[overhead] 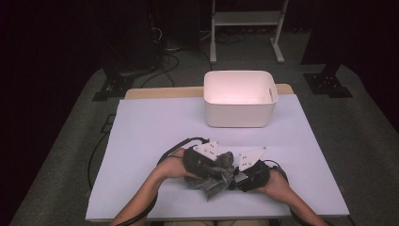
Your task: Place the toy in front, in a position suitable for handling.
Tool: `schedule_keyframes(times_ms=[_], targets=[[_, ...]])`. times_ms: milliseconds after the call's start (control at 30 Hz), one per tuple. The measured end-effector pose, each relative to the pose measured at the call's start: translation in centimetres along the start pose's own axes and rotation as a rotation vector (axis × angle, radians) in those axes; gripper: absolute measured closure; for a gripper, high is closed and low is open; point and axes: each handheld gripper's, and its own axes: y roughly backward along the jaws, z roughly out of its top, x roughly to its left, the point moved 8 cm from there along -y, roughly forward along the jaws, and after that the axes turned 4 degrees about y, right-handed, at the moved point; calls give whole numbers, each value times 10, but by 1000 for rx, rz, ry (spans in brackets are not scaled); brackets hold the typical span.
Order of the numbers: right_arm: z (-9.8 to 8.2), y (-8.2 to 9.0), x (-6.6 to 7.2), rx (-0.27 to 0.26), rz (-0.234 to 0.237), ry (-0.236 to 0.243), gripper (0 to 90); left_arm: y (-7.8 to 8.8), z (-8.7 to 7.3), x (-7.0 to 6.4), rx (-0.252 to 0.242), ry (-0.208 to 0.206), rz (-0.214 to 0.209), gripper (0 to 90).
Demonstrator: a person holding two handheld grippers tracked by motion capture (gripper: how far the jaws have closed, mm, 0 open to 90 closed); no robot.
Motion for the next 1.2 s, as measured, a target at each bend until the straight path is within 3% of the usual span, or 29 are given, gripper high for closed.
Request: schedule_keyframes(times_ms=[433,667,900,1033,1200], targets=[[0,0,0,2,6,0,571,37,-39,1,-47,84,47,746],[0,0,0,0,9,-3,571,48,-52,0,-94,110,67,747],[-1,0,-1,0,13,-4,571,62,-69,2,-85,137,94,751],[-1,0,-1,1,17,-5,571,59,-70,1,-113,151,75,751],[-1,0,-1,1,15,-10,571,52,-56,2,-120,132,61,753]])
